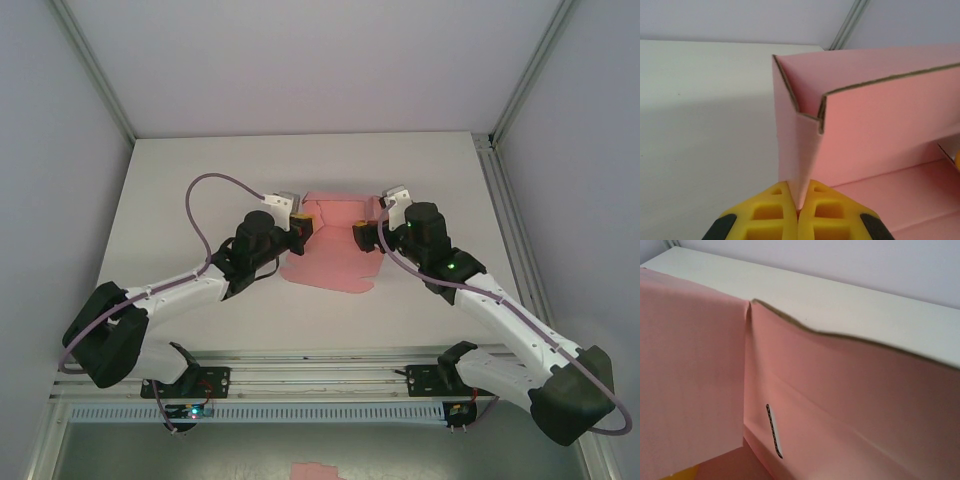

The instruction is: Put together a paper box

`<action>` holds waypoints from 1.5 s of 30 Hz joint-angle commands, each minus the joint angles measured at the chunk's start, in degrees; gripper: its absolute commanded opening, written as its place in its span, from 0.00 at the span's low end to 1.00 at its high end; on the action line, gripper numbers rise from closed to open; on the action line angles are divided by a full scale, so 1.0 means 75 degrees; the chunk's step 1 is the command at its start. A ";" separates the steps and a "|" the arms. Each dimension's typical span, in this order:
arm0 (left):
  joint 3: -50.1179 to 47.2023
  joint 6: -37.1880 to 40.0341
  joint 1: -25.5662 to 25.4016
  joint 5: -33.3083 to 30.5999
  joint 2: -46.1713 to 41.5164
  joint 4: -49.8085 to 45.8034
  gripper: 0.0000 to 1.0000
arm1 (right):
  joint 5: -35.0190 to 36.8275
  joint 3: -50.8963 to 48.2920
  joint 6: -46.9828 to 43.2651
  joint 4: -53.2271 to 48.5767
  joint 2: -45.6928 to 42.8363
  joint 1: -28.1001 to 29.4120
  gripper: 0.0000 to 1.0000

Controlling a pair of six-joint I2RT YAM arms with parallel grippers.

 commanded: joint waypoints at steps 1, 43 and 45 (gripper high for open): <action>0.0073 -0.0573 -0.0358 0.0012 -0.0282 0.1118 0.00 | 0.0366 0.0003 0.0119 0.0353 -0.0183 0.0105 0.98; -0.0032 -0.0070 -0.0301 -0.2175 -0.0859 -0.0574 0.00 | -0.3059 0.0982 -0.0119 -0.1665 -0.0962 -0.0971 0.86; 0.0074 -0.0095 -0.0310 -0.2210 -0.0787 -0.0682 0.00 | -0.2289 0.1080 -0.0021 -0.1786 -0.0676 -0.0629 0.86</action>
